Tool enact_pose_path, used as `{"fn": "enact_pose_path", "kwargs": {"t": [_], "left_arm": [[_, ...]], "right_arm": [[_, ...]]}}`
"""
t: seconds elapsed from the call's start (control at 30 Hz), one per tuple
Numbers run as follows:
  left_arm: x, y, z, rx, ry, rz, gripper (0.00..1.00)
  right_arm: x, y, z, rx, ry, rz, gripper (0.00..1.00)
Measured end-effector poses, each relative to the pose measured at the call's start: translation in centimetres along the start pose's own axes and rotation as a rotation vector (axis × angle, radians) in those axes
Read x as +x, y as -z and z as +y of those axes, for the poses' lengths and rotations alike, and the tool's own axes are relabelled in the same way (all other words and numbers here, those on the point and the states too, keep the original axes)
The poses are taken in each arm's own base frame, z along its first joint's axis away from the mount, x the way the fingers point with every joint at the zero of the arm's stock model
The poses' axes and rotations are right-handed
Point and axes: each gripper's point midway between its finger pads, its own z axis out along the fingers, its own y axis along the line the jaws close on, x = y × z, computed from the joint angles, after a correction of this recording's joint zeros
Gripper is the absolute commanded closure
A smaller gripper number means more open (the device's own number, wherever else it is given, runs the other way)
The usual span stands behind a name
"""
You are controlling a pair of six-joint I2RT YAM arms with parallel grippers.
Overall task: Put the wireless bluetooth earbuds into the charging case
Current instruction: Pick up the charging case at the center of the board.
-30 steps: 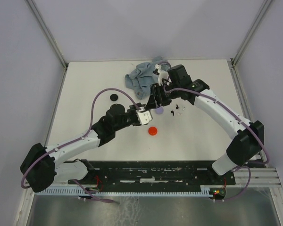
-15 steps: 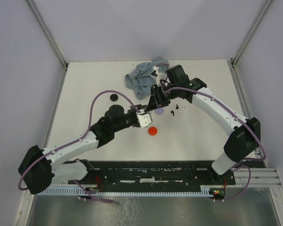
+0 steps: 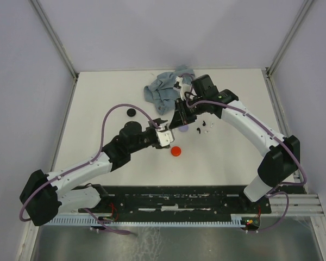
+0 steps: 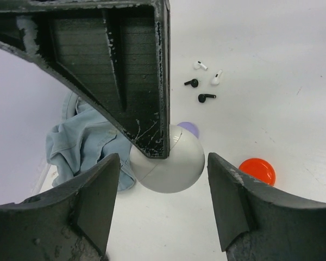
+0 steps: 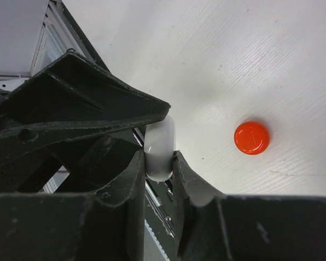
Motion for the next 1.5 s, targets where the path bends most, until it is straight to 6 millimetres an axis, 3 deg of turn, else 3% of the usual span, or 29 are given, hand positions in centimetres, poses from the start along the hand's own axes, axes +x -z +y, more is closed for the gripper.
{"fn": "enact_pose_path", "kwargs": {"t": [0.3, 0.63, 0.8, 1.03, 1.27, 1.5], "left_arm": [[-2.0, 1.9, 1.2, -0.054, 0.100, -0.058, 0.24], [-0.4, 3.8, 3.1, -0.037, 0.463, -0.140, 0.21], [-2.3, 3.9, 3.4, 0.044, 0.624, -0.251, 0.26], [-4.5, 3.3, 2.0, 0.239, 0.780, -0.335, 0.33], [-6.9, 3.5, 2.3, 0.316, 0.800, -0.406, 0.37], [-7.9, 4.0, 2.5, 0.336, 0.779, -0.446, 0.48]], "right_arm": [[-2.3, 1.9, -0.3, -0.005, 0.071, -0.098, 0.91], [-4.1, 4.6, 1.4, -0.073, 0.299, -0.257, 0.90], [-3.9, 5.0, 2.7, -0.141, 0.418, -0.297, 0.91], [-4.1, 5.7, 5.0, -0.260, 0.564, -0.332, 0.91], [-3.6, 6.3, 6.4, -0.333, 0.635, -0.345, 0.91], [-3.1, 6.5, 6.8, -0.358, 0.657, -0.342, 0.92]]}}
